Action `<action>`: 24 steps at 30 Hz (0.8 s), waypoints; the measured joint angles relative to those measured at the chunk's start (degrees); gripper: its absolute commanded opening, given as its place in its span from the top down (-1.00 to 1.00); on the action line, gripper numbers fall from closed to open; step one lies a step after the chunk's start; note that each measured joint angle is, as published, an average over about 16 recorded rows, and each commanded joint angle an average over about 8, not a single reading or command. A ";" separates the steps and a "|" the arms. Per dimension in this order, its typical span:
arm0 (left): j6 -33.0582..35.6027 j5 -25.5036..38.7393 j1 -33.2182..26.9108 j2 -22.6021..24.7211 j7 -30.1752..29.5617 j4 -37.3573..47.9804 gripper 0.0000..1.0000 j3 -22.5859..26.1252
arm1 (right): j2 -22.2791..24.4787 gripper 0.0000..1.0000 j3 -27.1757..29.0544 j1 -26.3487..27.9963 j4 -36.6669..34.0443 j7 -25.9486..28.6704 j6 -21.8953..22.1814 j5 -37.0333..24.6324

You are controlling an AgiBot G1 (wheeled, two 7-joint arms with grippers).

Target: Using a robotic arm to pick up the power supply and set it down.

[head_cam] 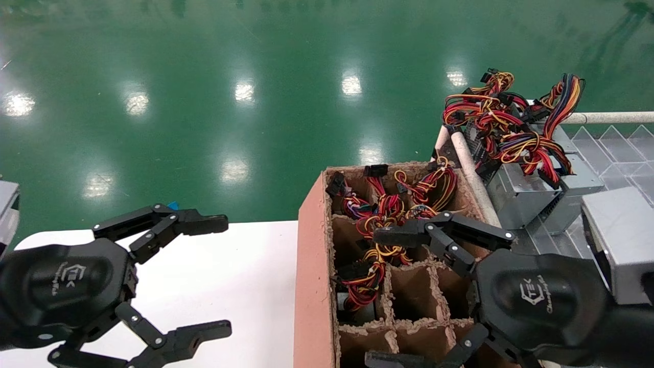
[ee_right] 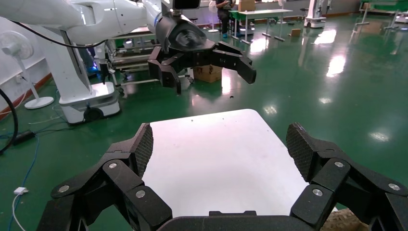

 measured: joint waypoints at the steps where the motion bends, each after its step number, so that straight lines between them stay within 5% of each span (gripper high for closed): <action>1: 0.00 0.00 0.00 0.00 0.00 0.00 -1.00 0.00 | 0.01 -1.00 0.02 0.03 -0.06 -0.06 0.02 -0.06; 24: 0.00 0.00 0.00 0.00 0.00 0.00 -1.00 0.00 | 0.15 -1.00 0.25 0.32 -0.64 -0.68 0.21 -0.65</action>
